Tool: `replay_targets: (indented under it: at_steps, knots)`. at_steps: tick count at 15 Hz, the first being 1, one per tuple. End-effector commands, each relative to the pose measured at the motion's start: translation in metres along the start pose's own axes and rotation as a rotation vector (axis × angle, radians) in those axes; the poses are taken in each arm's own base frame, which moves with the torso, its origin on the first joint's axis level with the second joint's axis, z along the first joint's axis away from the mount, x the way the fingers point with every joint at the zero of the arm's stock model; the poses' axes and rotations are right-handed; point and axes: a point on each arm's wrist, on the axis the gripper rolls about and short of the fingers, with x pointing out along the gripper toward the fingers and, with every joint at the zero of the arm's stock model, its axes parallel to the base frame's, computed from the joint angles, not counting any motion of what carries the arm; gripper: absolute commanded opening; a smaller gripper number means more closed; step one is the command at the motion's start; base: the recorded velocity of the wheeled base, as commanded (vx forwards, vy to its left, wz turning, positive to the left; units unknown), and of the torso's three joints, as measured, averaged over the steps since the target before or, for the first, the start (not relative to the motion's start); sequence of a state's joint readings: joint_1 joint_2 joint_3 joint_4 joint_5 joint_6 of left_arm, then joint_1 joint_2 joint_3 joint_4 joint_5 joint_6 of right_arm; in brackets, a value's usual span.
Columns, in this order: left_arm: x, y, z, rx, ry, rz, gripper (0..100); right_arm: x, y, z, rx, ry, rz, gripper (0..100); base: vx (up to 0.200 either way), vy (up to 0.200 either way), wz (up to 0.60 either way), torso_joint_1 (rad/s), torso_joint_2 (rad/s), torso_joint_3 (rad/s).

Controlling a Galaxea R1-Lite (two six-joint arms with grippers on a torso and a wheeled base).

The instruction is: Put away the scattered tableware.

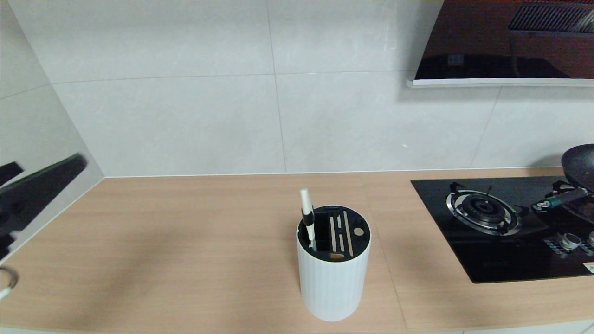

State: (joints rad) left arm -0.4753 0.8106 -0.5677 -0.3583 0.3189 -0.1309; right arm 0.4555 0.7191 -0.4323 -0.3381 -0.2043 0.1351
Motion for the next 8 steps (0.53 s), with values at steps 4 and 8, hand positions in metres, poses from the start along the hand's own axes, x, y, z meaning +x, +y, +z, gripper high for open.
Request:
replay_targets:
  at_steps: [4, 8]
  knots:
    - [-0.14, 0.034, -0.031, 0.012, -0.112, 0.013, 100, -0.102, -0.017, -0.048, -0.058, -0.164, -0.14, 100, 0.0, 0.0, 0.0, 0.0, 0.0, 0.0]
    - [-0.151, 0.038, -0.059, 0.013, -0.07, 0.124, 100, -0.109, -0.021, -0.064, -0.115, -0.131, -0.264, 100, 0.0, 0.0, 0.0, 0.0, 0.0, 0.0]
